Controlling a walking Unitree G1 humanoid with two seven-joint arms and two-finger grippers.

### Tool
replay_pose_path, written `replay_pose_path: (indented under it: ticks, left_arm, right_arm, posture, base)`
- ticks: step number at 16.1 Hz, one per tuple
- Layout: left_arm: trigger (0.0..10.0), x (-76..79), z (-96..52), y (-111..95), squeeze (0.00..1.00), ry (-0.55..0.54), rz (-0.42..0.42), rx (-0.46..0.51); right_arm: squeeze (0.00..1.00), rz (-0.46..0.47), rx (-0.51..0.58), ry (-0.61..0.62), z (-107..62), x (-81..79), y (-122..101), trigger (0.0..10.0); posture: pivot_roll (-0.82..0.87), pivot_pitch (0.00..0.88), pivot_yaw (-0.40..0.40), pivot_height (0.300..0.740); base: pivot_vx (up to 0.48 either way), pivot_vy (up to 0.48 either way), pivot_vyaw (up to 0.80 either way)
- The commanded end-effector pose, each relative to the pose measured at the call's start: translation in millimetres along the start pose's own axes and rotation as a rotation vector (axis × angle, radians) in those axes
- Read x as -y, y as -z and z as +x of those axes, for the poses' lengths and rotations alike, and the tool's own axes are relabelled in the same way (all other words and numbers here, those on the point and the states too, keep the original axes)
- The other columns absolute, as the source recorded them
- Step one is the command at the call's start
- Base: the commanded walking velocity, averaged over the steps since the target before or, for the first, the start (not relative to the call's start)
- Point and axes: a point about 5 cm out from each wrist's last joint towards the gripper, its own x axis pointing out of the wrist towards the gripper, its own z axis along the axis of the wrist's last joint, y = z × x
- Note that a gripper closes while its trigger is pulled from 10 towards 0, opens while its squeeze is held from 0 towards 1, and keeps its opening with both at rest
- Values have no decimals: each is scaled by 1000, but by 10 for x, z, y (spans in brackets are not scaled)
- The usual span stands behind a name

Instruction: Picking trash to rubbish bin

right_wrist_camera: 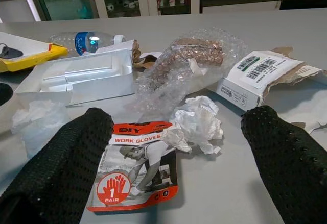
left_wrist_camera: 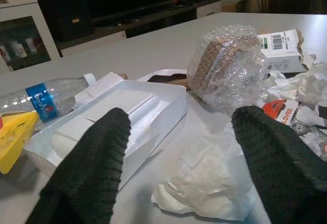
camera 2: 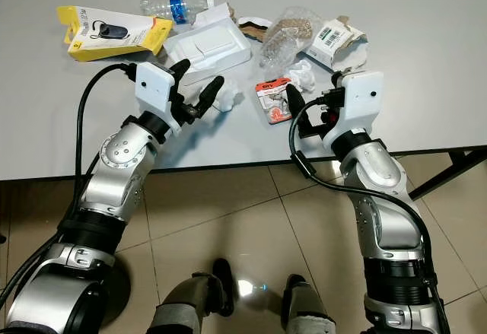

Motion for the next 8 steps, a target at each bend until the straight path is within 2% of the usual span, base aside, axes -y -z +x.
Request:
replay_pose_path:
  ticks: [1, 4, 8]
  left_arm:
    - [10000, -42, -29, 12, 1000, -13, 15, -4]
    - [10000, -87, -26, -16, 1000, 1, 24, 3]
    - [10000, -60, -13, -50, 1000, 30, -5, 19]
  right_arm:
    - [0, 0, -7, -21, -7, -28, -11, 10000]
    - [0, 7, -10, -26, -1, -39, -11, 10000]
    - [0, 11, -14, -52, -5, -73, -16, 10000]
  posture:
    - [16, 292, 55, 740]
    - [22, 297, 58, 740]
    - [19, 299, 57, 740]
  base:
    - [0, 0, 0]
    - [0, 0, 0]
    - [0, 0, 0]
